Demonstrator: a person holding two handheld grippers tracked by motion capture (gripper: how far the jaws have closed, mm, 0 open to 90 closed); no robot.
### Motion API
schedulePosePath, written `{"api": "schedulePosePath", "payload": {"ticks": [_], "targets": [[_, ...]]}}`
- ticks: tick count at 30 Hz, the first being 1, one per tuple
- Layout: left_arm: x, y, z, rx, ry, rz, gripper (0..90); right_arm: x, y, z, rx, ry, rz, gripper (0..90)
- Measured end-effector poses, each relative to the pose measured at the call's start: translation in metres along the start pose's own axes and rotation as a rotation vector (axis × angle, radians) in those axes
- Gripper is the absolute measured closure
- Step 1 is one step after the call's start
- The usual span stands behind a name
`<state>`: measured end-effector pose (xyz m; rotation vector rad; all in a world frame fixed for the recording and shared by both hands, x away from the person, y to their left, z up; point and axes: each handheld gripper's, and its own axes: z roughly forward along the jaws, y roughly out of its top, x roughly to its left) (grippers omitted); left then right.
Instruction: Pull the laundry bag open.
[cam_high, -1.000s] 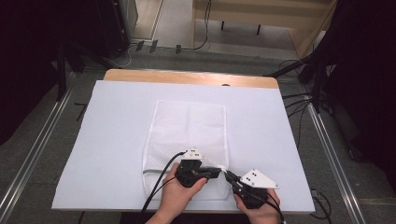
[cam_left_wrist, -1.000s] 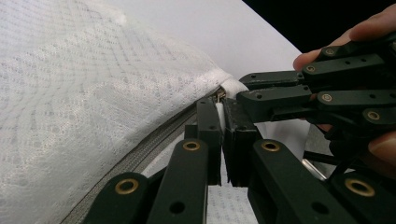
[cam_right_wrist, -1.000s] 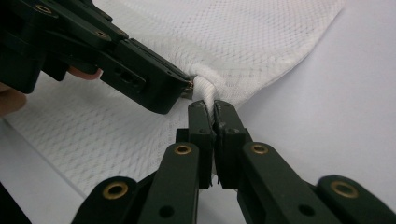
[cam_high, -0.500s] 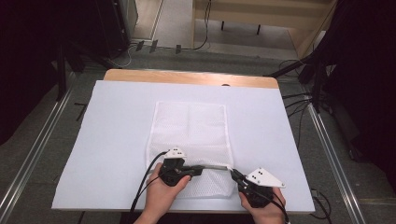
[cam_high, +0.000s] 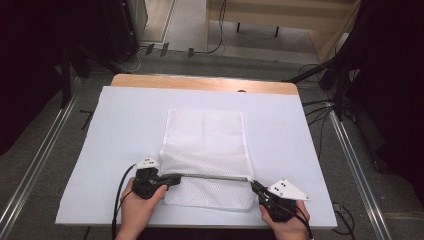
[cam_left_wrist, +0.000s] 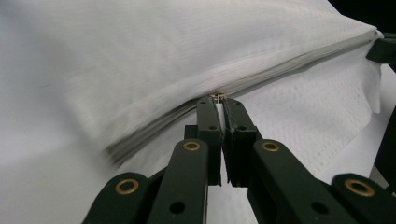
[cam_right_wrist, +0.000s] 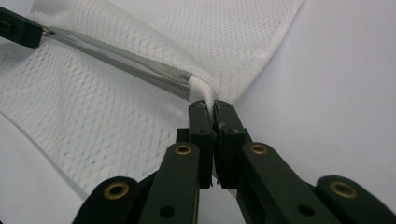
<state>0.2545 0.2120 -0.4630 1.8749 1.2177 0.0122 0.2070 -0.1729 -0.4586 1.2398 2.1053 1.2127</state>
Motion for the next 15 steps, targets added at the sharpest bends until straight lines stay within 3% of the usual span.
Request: {"api": "schedulePosePath", "payload": {"ticks": [8, 15], "targets": [[0.026, -0.008, -0.026, -0.038, 0.051, -0.055, 87.9, -0.002, 0.002, -0.002, -0.012, -0.016, -0.009, 89.1], [0.032, -0.011, -0.027, -0.017, 0.054, -0.059, 87.4, -0.001, 0.003, -0.003, -0.014, -0.008, -0.015, 89.1]]}}
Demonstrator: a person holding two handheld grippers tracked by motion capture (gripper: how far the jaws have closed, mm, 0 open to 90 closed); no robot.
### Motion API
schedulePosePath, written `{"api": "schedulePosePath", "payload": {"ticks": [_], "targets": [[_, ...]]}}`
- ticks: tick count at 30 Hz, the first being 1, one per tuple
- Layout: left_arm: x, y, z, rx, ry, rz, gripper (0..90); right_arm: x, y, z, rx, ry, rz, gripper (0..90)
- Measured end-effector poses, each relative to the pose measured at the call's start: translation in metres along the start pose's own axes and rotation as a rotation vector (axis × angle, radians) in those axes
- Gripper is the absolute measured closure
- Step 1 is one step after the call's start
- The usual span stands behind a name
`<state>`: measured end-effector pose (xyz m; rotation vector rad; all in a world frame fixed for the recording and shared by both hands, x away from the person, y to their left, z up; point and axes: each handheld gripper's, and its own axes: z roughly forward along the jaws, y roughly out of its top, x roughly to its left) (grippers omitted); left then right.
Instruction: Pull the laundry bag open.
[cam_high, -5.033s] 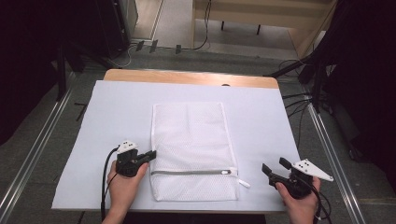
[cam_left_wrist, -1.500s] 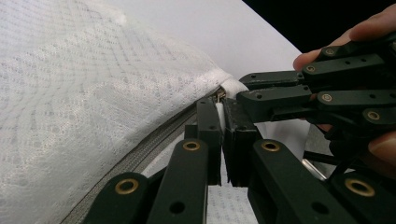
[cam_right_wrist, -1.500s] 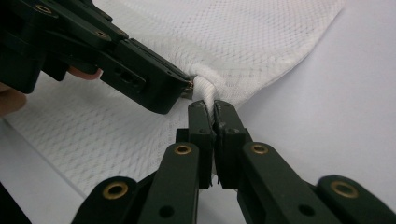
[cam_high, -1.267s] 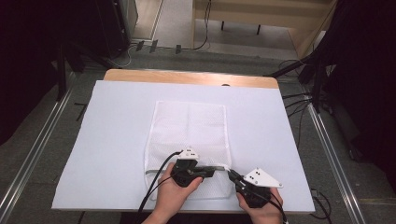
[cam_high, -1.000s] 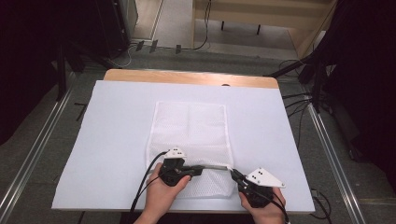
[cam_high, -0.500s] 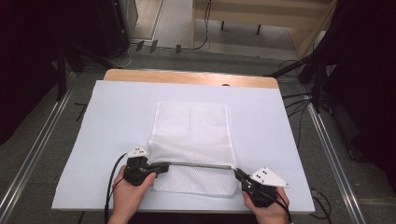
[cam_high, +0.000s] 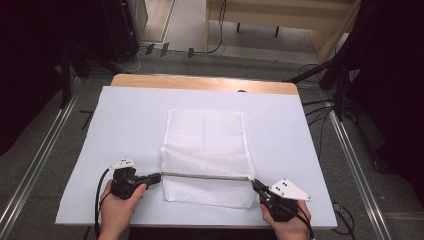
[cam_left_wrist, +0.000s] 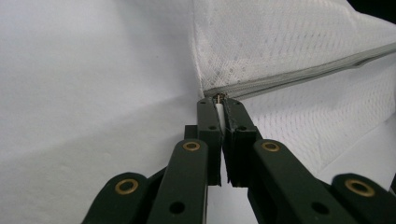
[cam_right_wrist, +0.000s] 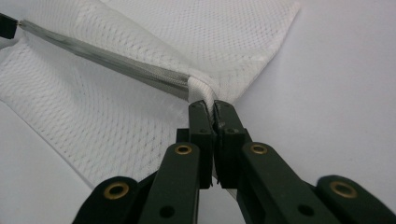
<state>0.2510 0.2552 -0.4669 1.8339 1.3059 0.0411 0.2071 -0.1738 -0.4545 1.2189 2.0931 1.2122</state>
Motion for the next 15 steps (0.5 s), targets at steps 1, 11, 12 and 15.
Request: {"api": "schedulePosePath", "payload": {"ticks": [1, 11, 12, 15], "targets": [[0.001, -0.001, 0.0, -0.005, -0.007, -0.004, 87.4, 0.001, 0.0, 0.0, -0.002, -0.001, 0.0, 89.1], [0.009, 0.0, -0.019, -0.23, 0.063, -0.006, 43.4, -0.002, 0.003, -0.003, -0.036, 0.045, 0.011, 86.3], [0.009, 0.0, -0.019, -0.23, 0.063, -0.006, 42.4, -0.002, 0.003, -0.003, -0.036, 0.045, 0.011, 86.3], [0.01, 0.0, -0.02, -0.237, 0.077, -0.001, 40.3, -0.006, 0.002, -0.003, -0.074, 0.027, 0.042, 57.3]]}}
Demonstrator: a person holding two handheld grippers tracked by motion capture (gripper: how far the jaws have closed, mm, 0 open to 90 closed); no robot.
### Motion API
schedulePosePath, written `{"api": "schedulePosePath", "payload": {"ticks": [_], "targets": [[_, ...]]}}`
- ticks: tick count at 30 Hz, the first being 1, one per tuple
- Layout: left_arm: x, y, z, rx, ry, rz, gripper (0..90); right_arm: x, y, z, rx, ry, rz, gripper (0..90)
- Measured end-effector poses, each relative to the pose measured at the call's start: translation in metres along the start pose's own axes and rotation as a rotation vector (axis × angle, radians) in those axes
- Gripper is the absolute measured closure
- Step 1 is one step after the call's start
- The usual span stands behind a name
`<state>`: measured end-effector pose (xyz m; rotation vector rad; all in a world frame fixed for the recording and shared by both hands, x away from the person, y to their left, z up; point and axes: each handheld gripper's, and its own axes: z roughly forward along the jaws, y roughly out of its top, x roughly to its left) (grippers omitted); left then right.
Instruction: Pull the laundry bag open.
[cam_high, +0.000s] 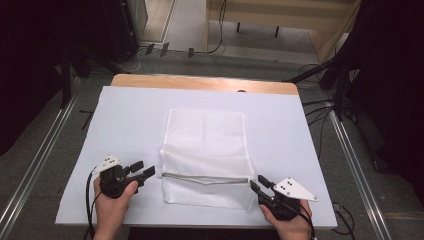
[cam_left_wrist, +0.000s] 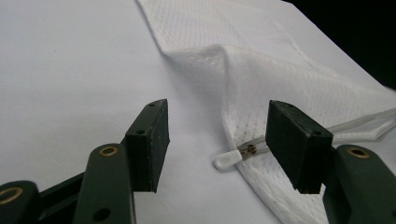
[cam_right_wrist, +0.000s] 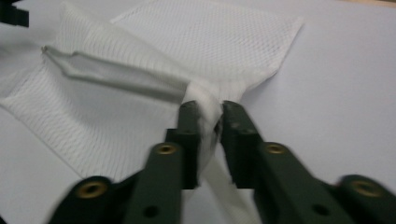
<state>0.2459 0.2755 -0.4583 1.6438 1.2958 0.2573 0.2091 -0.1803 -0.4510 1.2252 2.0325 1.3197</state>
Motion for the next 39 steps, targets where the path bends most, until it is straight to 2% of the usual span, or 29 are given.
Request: {"api": "schedulePosePath", "payload": {"ticks": [1, 2, 5, 6, 10, 13, 15, 16, 17, 18, 19, 21, 22, 24, 25, 26, 27, 28, 29, 30, 31, 32, 33, 34, 35, 36, 37, 38, 39], "targets": [[0.0, 0.0, 0.0, -0.002, 0.004, -0.001, 40.3, 0.0, 0.0, 0.0, 0.0, 0.0, 0.0, 57.3], [0.001, 0.0, 0.0, 0.005, 0.008, 0.001, 39.4, -0.004, 0.0, -0.002, -0.015, -0.01, 0.011, 49.3], [-0.002, -0.002, -0.001, 0.011, 0.005, -0.002, 39.0, -0.009, 0.0, -0.004, -0.017, -0.029, 0.026, 45.7], [-0.004, -0.003, -0.002, 0.014, 0.001, -0.004, 39.0, -0.015, -0.001, -0.005, -0.02, -0.035, 0.041, 43.2], [-0.023, -0.015, -0.004, 0.063, -0.008, 0.029, 40.3, -0.026, -0.004, -0.008, -0.016, -0.053, 0.071, 41.8], [-0.03, -0.019, -0.003, 0.078, -0.012, 0.031, 41.7, -0.034, -0.007, -0.01, -0.012, -0.07, 0.091, 41.8], [-0.046, -0.027, 0.003, 0.134, -0.034, 0.067, 42.3, -0.038, -0.01, -0.01, -0.01, -0.076, 0.099, 41.8], [-0.046, -0.027, 0.003, 0.134, -0.034, 0.067, 43.2, -0.04, -0.011, -0.011, -0.007, -0.084, 0.102, 41.8], [-0.051, -0.029, 0.006, 0.164, -0.03, 0.089, 43.2, -0.04, -0.011, -0.011, -0.007, -0.084, 0.102, 41.8], [-0.059, -0.034, 0.012, 0.221, 0.003, 0.138, 54.7, -0.045, -0.012, -0.011, -0.007, -0.089, 0.11, 41.8], [-0.061, -0.035, 0.013, 0.24, 0.018, 0.151, 65.0, -0.047, -0.013, -0.011, -0.006, -0.093, 0.118, 41.9], [-0.061, -0.035, 0.013, 0.248, 0.005, 0.153, 87.0, -0.049, -0.013, -0.011, -0.005, -0.095, 0.123, 41.9], [-0.059, -0.035, 0.012, 0.263, -0.028, 0.144, 90.0, -0.054, -0.014, -0.012, -0.007, -0.104, 0.131, 41.9], [-0.055, -0.034, 0.007, 0.295, -0.09, 0.14, 90.0, -0.059, -0.015, -0.013, -0.008, -0.109, 0.143, 42.0], [-0.055, -0.034, 0.007, 0.295, -0.09, 0.14, 90.0, -0.059, -0.015, -0.013, -0.008, -0.109, 0.143, 42.0], [-0.055, -0.034, 0.001, 0.294, -0.127, 0.167, 90.0, -0.064, -0.016, -0.015, -0.009, -0.121, 0.152, 42.4], [-0.055, -0.034, 0.001, 0.294, -0.127, 0.167, 90.0, -0.066, -0.016, -0.017, -0.007, -0.127, 0.158, 42.4], [-0.054, -0.034, -0.002, 0.297, -0.157, 0.172, 86.0, -0.069, -0.017, -0.019, -0.011, -0.132, 0.164, 42.4], [-0.052, -0.034, -0.005, 0.285, -0.197, 0.17, 76.5, -0.071, -0.017, -0.019, -0.015, -0.133, 0.164, 42.4], [-0.05, -0.034, -0.006, 0.251, -0.189, 0.179, 63.4, -0.073, -0.017, -0.021, -0.016, -0.136, 0.163, 42.4], [-0.05, -0.034, -0.006, 0.251, -0.189, 0.179, 49.5, -0.073, -0.017, -0.021, -0.016, -0.136, 0.163, 42.4], [-0.048, -0.031, -0.009, 0.182, -0.141, 0.2, 38.4, -0.076, -0.017, -0.023, -0.019, -0.144, 0.17, 42.2], [-0.048, -0.031, -0.009, 0.182, -0.141, 0.2, 31.2, -0.078, -0.017, -0.024, -0.019, -0.142, 0.169, 41.8], [-0.042, -0.027, -0.013, 0.107, -0.115, 0.215, 26.0, -0.079, -0.017, -0.024, -0.024, -0.144, 0.165, 41.3], [-0.042, -0.027, -0.013, 0.107, -0.115, 0.215, 20.3, -0.08, -0.017, -0.025, -0.025, -0.142, 0.164, 40.3], [-0.033, -0.022, -0.016, 0.062, -0.099, 0.208, 15.0, -0.081, -0.017, -0.025, -0.023, -0.14, 0.162, 37.8], [-0.033, -0.022, -0.016, 0.062, -0.099, 0.208, 14.1, -0.081, -0.017, -0.025, -0.023, -0.14, 0.162, 37.8], [-0.023, -0.017, -0.018, 0.023, -0.079, 0.198, 14.1, -0.083, -0.017, -0.025, -0.025, -0.132, 0.153, 34.0], [-0.023, -0.017, -0.018, 0.023, -0.079, 0.198, 14.0, -0.083, -0.017, -0.025, -0.025, -0.132, 0.153, 34.0]]}}
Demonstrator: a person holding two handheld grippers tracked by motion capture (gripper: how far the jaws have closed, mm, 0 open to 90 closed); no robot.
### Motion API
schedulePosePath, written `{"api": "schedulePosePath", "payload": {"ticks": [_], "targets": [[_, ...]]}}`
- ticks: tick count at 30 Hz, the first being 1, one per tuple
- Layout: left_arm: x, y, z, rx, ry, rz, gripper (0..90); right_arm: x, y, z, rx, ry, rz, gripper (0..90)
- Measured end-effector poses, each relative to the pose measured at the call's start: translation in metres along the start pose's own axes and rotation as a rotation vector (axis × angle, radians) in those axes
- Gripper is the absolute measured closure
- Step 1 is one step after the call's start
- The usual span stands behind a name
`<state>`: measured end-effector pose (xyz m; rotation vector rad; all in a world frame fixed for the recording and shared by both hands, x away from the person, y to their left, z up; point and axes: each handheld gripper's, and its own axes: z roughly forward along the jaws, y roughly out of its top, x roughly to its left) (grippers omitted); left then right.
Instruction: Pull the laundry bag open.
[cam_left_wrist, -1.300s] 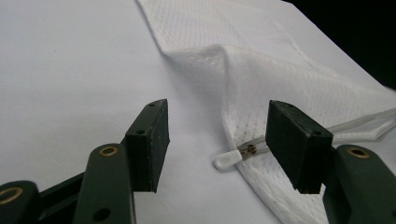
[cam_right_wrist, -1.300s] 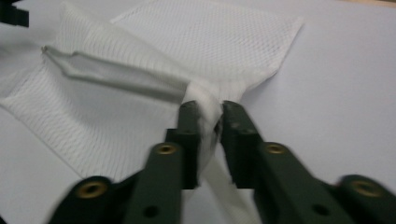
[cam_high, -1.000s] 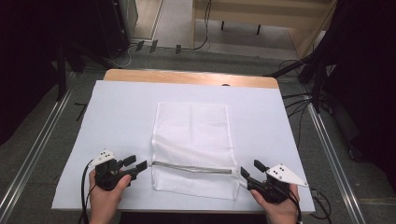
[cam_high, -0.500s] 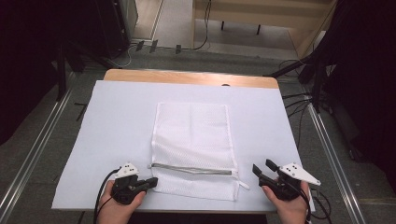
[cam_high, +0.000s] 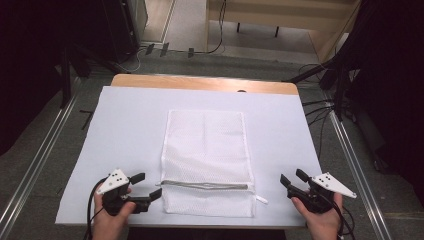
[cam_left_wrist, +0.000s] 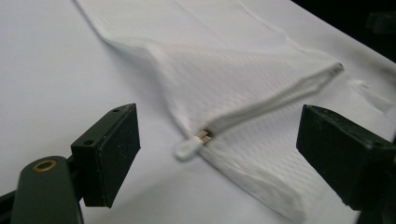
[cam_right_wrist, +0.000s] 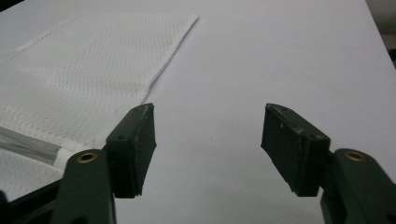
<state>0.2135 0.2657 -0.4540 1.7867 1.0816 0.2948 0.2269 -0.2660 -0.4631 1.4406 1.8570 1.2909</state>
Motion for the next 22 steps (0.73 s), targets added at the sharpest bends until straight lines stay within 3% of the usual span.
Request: {"api": "schedulePosePath", "payload": {"ticks": [1, 2, 3, 4, 5, 6, 7, 10, 11, 15, 22], "targets": [[0.013, 0.003, -0.004, -0.035, 0.028, 0.001, 14.0, -0.004, 0.0, 0.001, -0.006, 0.005, 0.002, 27.2], [0.013, 0.003, -0.004, -0.035, 0.028, 0.001, 13.9, -0.004, 0.0, 0.001, -0.006, 0.005, 0.002, 27.2], [0.026, 0.005, -0.007, -0.064, 0.06, 0.0, 13.9, -0.008, 0.0, 0.001, -0.012, -0.002, 0.009, 24.2], [0.026, 0.005, -0.007, -0.064, 0.06, 0.0, 13.9, -0.008, 0.0, 0.001, -0.012, -0.002, 0.009, 24.2], [0.038, 0.007, -0.012, -0.083, 0.125, 0.015, 13.7, -0.012, 0.0, 0.001, -0.007, -0.006, 0.009, 23.6], [0.038, 0.007, -0.012, -0.083, 0.125, 0.015, 12.4, -0.014, 0.0, 0.0, -0.008, 0.006, 0.013, 22.6], [0.049, 0.006, -0.018, -0.096, 0.153, 0.017, 8.3, -0.017, 0.0, -0.001, -0.011, 0.014, 0.016, 20.9], [0.055, 0.005, -0.023, -0.094, 0.169, 0.016, 0.0, -0.027, -0.001, -0.004, -0.018, 0.004, 0.031, 20.7], [0.057, 0.004, -0.025, -0.097, 0.205, 0.016, 0.0, -0.029, -0.001, -0.005, -0.019, 0.0, 0.034, 20.8], [0.058, 0.005, -0.026, -0.111, 0.206, -0.002, 0.0, -0.034, -0.002, -0.006, -0.027, -0.013, 0.054, 21.0], [0.053, 0.004, -0.019, -0.063, 0.23, 0.022, 0.0, -0.035, -0.003, -0.005, -0.016, -0.029, 0.053, 21.4]]}}
